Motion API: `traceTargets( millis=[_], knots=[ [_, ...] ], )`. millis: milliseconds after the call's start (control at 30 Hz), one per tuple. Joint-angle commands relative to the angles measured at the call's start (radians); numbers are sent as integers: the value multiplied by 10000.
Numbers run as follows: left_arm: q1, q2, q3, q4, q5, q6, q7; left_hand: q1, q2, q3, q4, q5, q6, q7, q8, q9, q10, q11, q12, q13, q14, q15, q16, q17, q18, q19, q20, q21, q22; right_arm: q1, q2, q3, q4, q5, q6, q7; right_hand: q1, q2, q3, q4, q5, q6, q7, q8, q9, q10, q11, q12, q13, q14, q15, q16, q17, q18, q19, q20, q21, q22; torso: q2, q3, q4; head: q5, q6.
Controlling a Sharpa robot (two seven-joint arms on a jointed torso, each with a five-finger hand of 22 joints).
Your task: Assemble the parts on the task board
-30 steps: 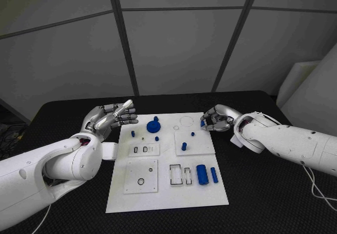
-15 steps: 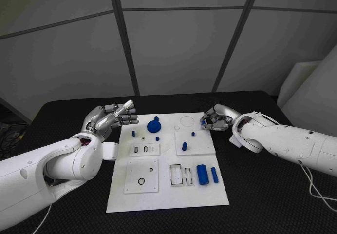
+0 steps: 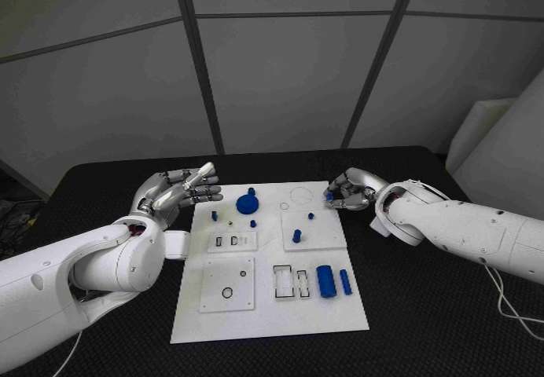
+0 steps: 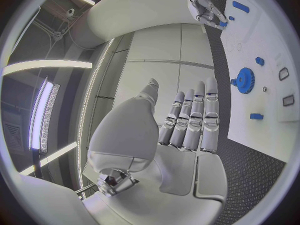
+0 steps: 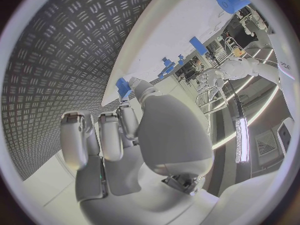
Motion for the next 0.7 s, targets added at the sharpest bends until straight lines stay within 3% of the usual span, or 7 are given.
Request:
traceTargets(
  millis=[33, 700],
  knots=[
    [4, 8, 7, 10, -83, 117, 49, -11, 50, 8, -33, 44, 10, 45, -68, -16, 7, 42, -48, -4, 2, 58, -51, 17, -303, 35, 30, 46, 12, 13, 18, 4, 3, 26, -57, -10, -88, -116, -6, -64, -83, -123, 44, -68, -41, -32, 54, -61, -17, 753, -44, 39, 1176, -183, 672, -65, 37, 2143, 3, -3, 4, 9, -6],
    [-2, 9, 7, 16, -83, 122, 48, -5, 64, -8, -50, 43, 13, 46, -82, -19, 10, 43, -65, -4, 6, 58, -66, 22, -302, 32, 30, 42, 11, 12, 17, 4, -16, 26, -58, -72, -129, -200, -63, -114, -248, -426, 107, -209, -105, -153, 113, -201, -145, 751, 5, 38, 1179, -179, 658, -29, 28, 2128, 4, -2, 4, -8, -24]
  ],
)
